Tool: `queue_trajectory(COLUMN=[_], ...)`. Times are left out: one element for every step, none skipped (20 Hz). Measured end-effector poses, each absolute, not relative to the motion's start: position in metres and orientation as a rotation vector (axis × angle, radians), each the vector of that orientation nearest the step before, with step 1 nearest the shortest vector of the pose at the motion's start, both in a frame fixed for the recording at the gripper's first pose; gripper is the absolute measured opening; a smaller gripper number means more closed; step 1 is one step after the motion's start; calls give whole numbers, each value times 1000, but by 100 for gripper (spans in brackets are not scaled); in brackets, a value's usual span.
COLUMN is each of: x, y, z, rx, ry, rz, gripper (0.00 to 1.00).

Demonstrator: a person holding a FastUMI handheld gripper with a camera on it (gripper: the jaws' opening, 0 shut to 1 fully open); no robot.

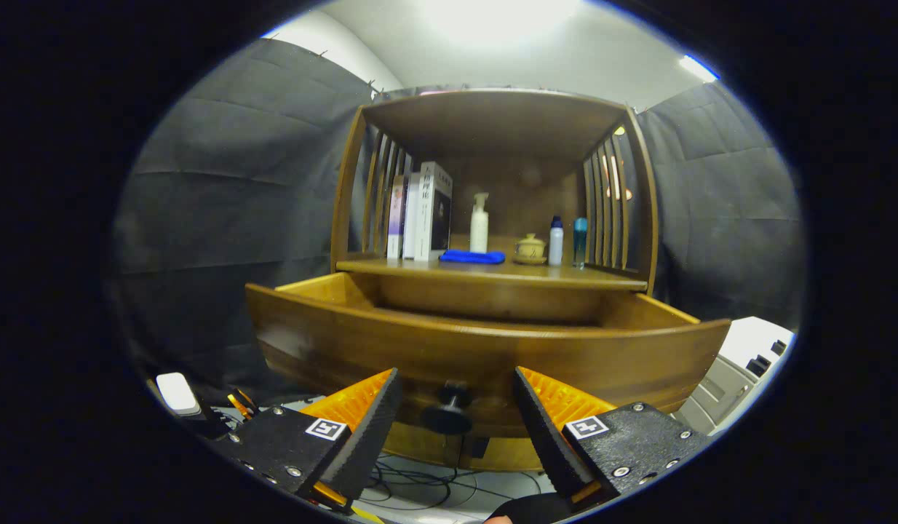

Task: Pull open the drawer, take out the items inside it, and place them on the countertop above the cabinet.

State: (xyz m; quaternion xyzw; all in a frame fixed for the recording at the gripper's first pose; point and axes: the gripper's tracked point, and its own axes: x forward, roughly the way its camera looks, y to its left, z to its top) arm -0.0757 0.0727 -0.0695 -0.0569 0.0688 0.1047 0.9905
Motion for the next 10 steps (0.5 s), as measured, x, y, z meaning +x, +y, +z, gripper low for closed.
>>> queue_trajectory(x=[-73, -69, -64, -59, -52, -47, -40, -36, -29, -25], y=[72, 75, 81, 85, 87, 90, 94, 94, 91, 90], z=[-61, -53, -46, -41, -38, -36, -35, -35, -39, -41], rx=[-92, -63, -34, -12, -3, -1, -12, -31, -47, -56], ry=[147, 165, 192, 224, 264, 296, 326, 350, 375, 400], rz=[204, 210, 225, 238, 252, 264, 288, 299, 301, 304], gripper=[94, 94, 94, 94, 94, 94, 94, 94, 94, 94])
